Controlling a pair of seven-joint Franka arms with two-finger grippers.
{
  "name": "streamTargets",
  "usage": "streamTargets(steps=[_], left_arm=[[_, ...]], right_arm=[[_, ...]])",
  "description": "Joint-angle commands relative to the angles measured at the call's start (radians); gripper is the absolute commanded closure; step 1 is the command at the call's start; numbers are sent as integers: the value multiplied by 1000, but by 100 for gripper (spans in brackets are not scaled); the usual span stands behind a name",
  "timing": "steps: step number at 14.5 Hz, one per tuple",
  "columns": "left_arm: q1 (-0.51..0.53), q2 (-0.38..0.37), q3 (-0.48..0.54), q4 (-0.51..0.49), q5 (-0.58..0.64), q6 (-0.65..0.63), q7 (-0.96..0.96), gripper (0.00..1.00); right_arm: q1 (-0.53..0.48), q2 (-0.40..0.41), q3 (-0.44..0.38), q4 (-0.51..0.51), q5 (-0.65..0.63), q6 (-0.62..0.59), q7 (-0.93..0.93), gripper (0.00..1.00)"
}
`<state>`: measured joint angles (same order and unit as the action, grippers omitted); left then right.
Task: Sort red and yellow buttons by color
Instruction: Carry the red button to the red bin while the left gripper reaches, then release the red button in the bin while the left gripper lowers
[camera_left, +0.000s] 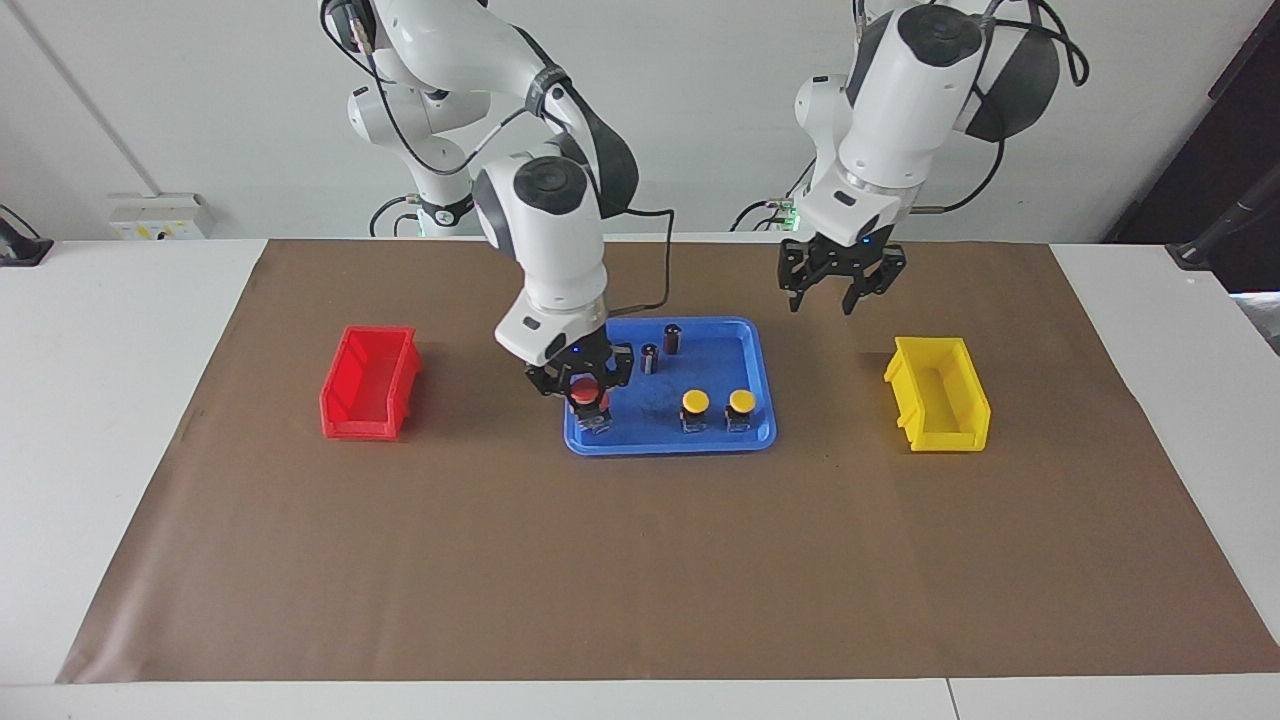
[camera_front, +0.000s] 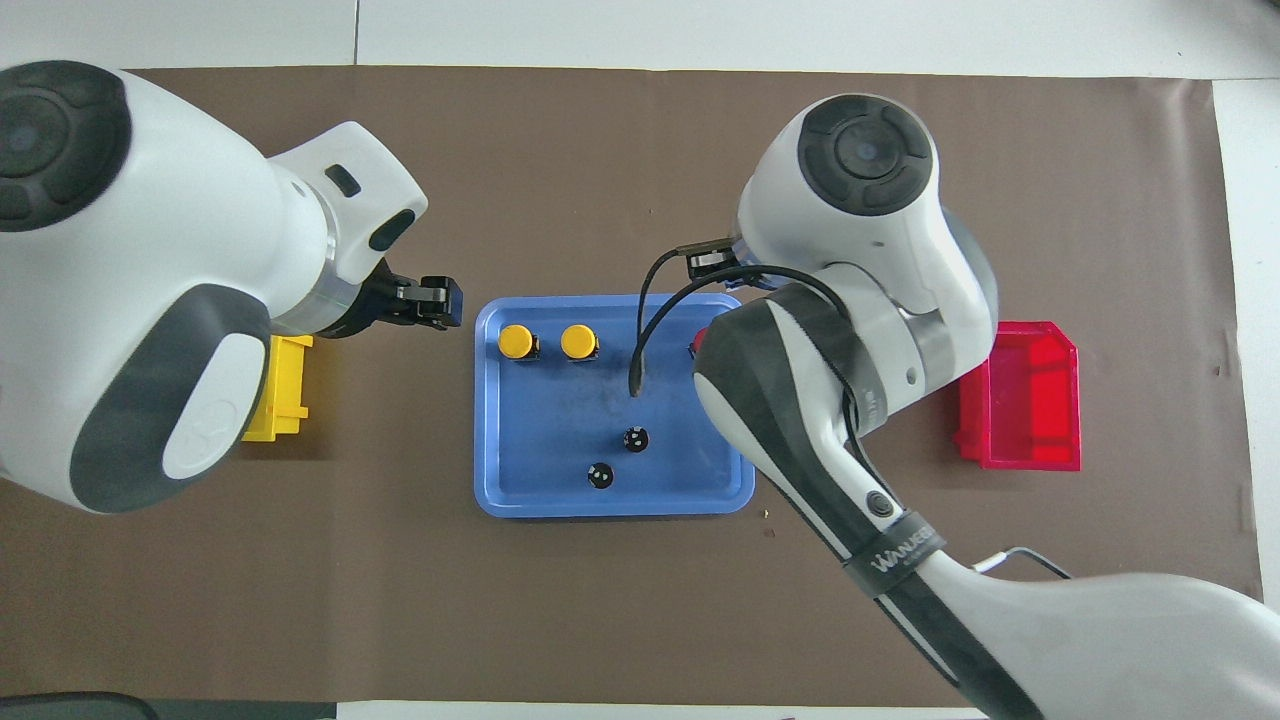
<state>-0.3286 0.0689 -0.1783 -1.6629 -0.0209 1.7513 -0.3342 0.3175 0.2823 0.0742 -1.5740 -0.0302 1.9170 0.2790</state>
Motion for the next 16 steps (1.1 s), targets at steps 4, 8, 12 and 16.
streamTargets(steps=[4,8,12,16], left_arm=[[-58,54,16,-170,4,227,-37,32],[-98,87,16,-276,4,397,-54,30],[-115,150,17,-279,4,471,-105,30],[-107,187,17,-279,7,501,-91,30]], right_arm=[[-268,-274,13,-292,10,-101,-289,88],[-425,-360,12,-476,23,-31,-426,88],[-454,-403,10,-632,24,123,-475,88],[-494,-404,10,-710,24,197,-497,88]])
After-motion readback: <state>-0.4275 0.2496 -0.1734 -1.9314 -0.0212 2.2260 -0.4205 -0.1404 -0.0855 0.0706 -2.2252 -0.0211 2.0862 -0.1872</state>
